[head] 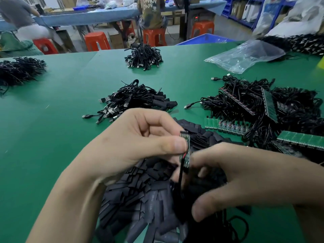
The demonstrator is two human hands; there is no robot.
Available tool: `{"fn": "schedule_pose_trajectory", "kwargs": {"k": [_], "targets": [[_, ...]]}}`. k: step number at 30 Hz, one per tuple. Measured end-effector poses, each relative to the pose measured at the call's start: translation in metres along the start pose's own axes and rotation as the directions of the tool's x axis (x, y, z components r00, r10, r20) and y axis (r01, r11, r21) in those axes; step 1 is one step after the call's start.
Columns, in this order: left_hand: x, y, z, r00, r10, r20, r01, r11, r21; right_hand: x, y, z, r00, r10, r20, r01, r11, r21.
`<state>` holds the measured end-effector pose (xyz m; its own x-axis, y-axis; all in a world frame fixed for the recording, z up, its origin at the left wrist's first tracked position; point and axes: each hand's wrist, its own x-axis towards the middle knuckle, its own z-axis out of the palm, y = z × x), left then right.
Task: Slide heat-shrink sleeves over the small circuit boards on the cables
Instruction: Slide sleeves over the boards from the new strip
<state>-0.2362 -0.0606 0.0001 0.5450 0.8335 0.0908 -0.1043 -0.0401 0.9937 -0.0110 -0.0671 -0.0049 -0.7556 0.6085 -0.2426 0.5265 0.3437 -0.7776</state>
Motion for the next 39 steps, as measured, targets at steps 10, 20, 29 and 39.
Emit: {"fn": "schedule_pose_trajectory", "kwargs": {"k": [10,20,29,39], "targets": [[0.013,-0.017,0.0,0.885,0.3,-0.356,-0.144,0.903,0.405,0.009,-0.004,0.0,0.789,-0.138,-0.599,0.305,0.934,0.187],[0.029,-0.08,-0.024,0.933,-0.044,-0.358,0.36,0.133,0.923,0.003,0.007,-0.008,0.795,0.033,-0.605,0.166,0.948,0.27],[0.019,-0.046,-0.021,0.929,0.276,-0.248,0.057,0.555,0.83,-0.001,0.01,-0.008,0.801,0.122,-0.586,-0.087,0.992,0.087],[0.011,-0.023,-0.008,0.86,0.496,-0.122,-0.155,0.482,0.863,-0.007,0.01,-0.014,0.879,0.124,-0.46,-0.097,0.992,0.082]]}}
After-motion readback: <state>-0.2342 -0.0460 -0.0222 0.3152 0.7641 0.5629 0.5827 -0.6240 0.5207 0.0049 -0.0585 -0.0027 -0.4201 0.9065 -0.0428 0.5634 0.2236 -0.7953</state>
